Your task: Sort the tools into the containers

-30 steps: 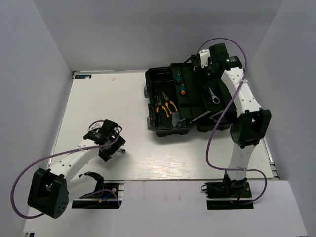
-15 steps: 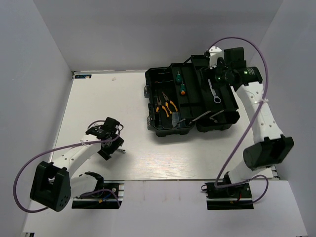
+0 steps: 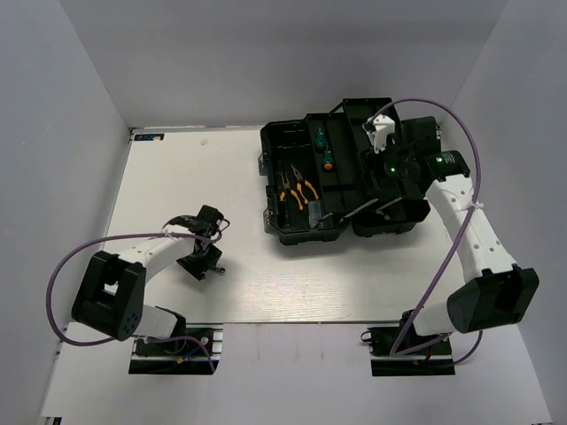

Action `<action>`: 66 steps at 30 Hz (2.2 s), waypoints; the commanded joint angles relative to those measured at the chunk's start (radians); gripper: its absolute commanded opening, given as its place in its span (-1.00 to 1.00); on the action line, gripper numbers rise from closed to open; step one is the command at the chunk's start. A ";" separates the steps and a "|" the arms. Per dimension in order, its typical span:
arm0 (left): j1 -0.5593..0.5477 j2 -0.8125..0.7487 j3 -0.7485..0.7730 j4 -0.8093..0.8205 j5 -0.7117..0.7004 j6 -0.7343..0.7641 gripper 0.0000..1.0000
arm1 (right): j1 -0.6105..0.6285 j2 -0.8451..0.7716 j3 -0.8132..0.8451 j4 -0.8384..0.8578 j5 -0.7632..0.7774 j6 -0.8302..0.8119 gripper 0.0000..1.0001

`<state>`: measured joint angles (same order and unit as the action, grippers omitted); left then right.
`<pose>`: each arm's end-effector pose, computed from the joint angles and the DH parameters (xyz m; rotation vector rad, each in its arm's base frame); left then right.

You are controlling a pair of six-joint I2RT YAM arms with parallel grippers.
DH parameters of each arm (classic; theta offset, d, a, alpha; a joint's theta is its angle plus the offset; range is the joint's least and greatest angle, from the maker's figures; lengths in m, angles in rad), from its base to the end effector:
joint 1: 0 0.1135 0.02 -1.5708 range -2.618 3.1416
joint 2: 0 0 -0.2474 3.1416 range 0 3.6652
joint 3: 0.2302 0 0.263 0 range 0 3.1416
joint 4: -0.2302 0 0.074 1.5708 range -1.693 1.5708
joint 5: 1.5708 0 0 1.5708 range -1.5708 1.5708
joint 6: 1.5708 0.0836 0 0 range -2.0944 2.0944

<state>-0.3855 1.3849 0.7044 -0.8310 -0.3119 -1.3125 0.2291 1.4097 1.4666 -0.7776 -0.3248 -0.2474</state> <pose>0.2136 -0.0590 0.0889 -1.2903 2.5518 0.2334 0.3325 0.1049 0.3311 -0.6980 2.1620 0.3618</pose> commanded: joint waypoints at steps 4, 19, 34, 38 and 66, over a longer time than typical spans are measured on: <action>0.000 0.049 -0.006 0.020 -0.026 -0.059 0.00 | -0.007 -0.118 -0.083 0.077 -0.045 -0.013 0.45; -0.026 0.014 -0.067 0.072 -0.007 -0.100 -1.00 | -0.016 -0.232 -0.132 0.044 -0.103 0.000 0.54; -0.082 -0.231 0.291 0.373 0.340 0.699 -1.00 | -0.019 -0.270 -0.163 0.104 0.014 0.065 -1.00; -0.105 -0.071 0.458 0.510 0.607 0.823 -1.00 | -0.016 -0.298 -0.202 0.188 0.250 0.121 -1.00; -0.354 0.963 1.583 0.954 0.783 0.575 -1.00 | -0.093 -0.488 -0.381 0.291 0.506 0.223 -1.00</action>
<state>-0.7254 2.3562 2.2276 0.0898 0.5644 -0.7151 0.1436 0.9443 1.0958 -0.5217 0.1806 -0.0391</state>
